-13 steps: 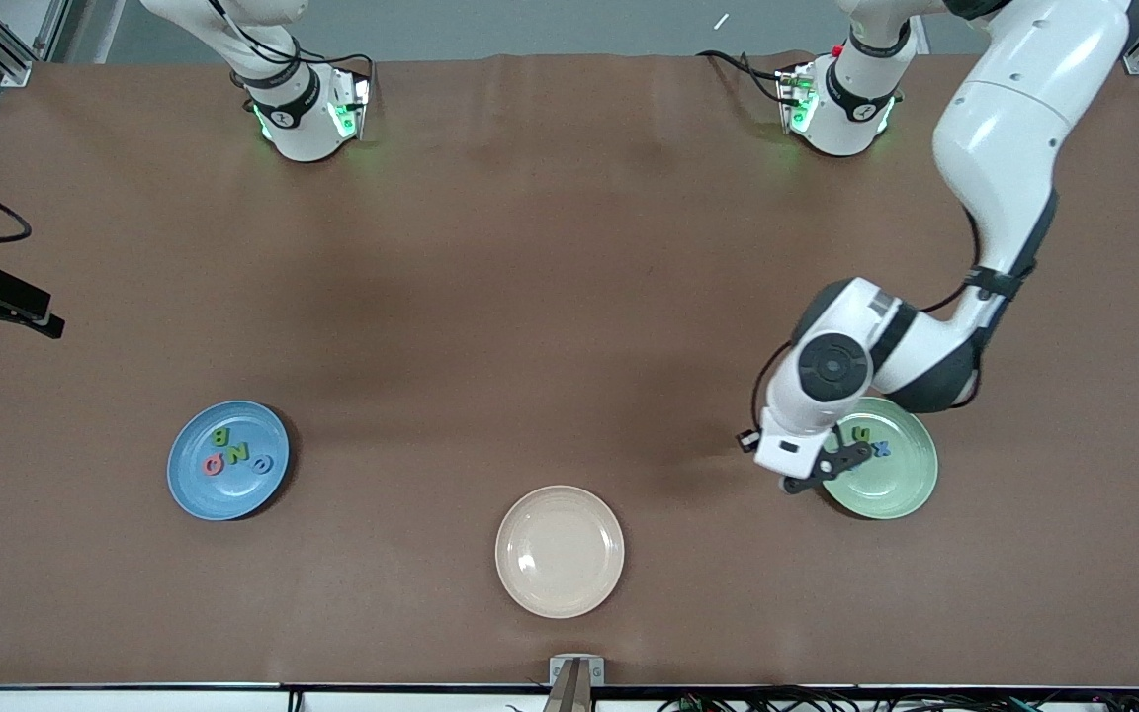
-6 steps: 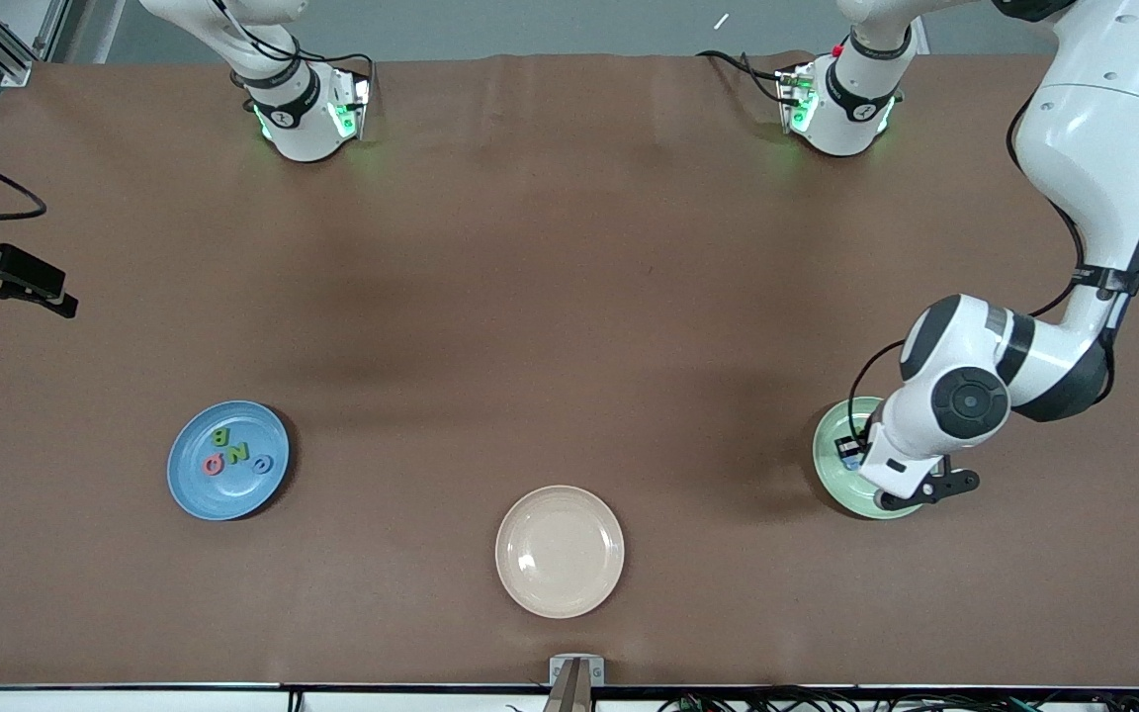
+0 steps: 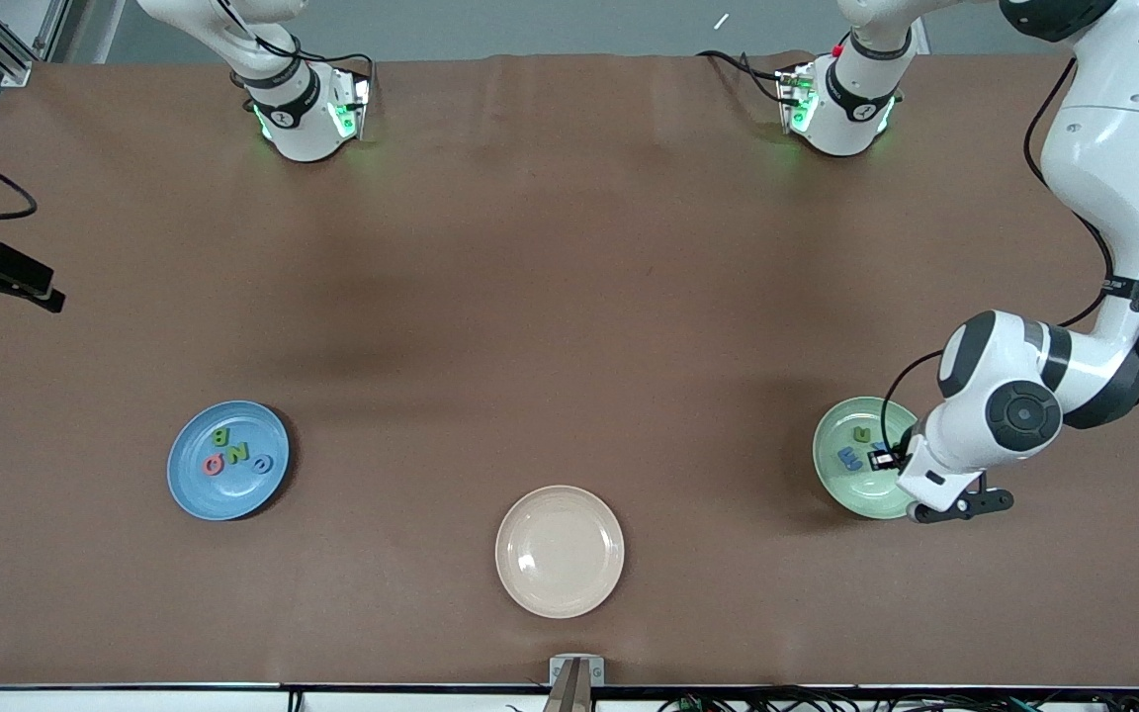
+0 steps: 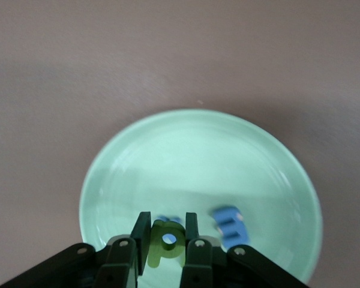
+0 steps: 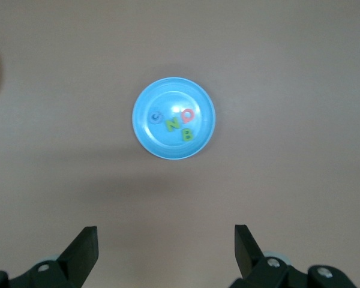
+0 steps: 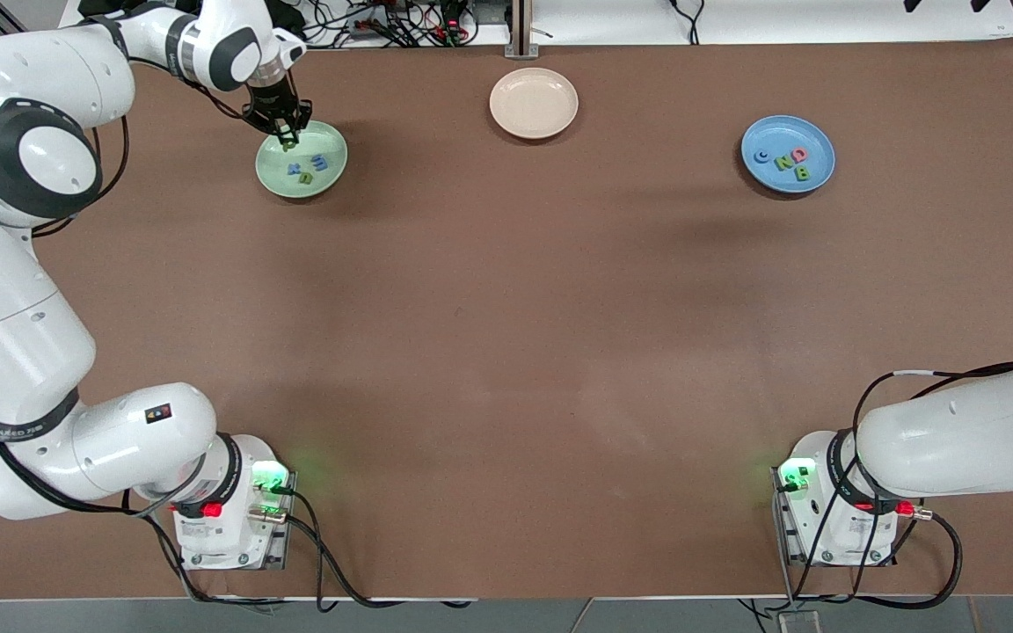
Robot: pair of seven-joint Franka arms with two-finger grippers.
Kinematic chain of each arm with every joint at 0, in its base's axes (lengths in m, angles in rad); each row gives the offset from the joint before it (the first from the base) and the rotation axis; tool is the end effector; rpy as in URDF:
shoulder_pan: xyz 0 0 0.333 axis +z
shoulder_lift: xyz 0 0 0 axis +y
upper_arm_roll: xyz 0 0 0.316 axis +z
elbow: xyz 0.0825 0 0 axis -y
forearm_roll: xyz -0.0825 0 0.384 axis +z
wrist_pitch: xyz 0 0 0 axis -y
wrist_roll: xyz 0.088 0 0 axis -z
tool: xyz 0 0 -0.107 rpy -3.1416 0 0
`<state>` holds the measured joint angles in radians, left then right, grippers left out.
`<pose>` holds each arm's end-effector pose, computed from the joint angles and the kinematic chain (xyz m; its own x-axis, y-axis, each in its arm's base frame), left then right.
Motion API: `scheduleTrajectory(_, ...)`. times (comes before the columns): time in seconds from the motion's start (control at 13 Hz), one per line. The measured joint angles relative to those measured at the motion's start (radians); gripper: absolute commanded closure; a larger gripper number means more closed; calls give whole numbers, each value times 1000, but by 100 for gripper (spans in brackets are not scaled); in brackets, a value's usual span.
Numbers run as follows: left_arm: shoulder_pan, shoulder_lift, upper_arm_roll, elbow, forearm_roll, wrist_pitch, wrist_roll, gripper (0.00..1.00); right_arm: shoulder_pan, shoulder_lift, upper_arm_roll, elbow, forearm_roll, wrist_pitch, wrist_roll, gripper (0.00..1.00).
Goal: Sort uppercase to blue plate, lowercase to green plate
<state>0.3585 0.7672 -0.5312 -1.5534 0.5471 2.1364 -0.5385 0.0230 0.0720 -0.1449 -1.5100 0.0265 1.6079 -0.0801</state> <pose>0.6950 -0.0420 0.2344 0.9860 0.1665 -0.0128 0.1644 -0.9813 -0.1003 0.5769 -0.0647 0.6162 0.9987 -0.0421 0.0278 -0.0417 -0.9990 -0.0139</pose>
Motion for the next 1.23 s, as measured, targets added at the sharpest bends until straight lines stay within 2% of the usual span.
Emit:
scheduleTrajectory(0.08, 0, 13, 8, 9, 0, 7, 8, 0, -1, 0, -9, -1, -1, 3, 0, 0)
scheduleTrajectory(0.39, -2, 18, 0, 34, 0, 13, 9, 0, -20, -1, 22, -2, -1, 4, 0, 0)
scheduleTrajectory(0.62, 5, -18, -47, 39, 0, -13, 9, 0, -24, -4, 38, -1, -2, 4, 0, 0)
scheduleTrajectory(0.93, 13, -176, -113, 46, 0, -138, 9, 0, -25, -20, 43, -10, -2, 2, 0, 0)
scheduleTrajectory(1.08, 12, -258, -129, 45, -4, -222, 9, 0, -28, -23, 43, -19, -2, 2, 0, 0)
scheduleTrajectory(1.23, 13, -311, -132, 45, -49, -251, 17, 0, -29, -23, 43, -22, -2, 2, 0, 0)
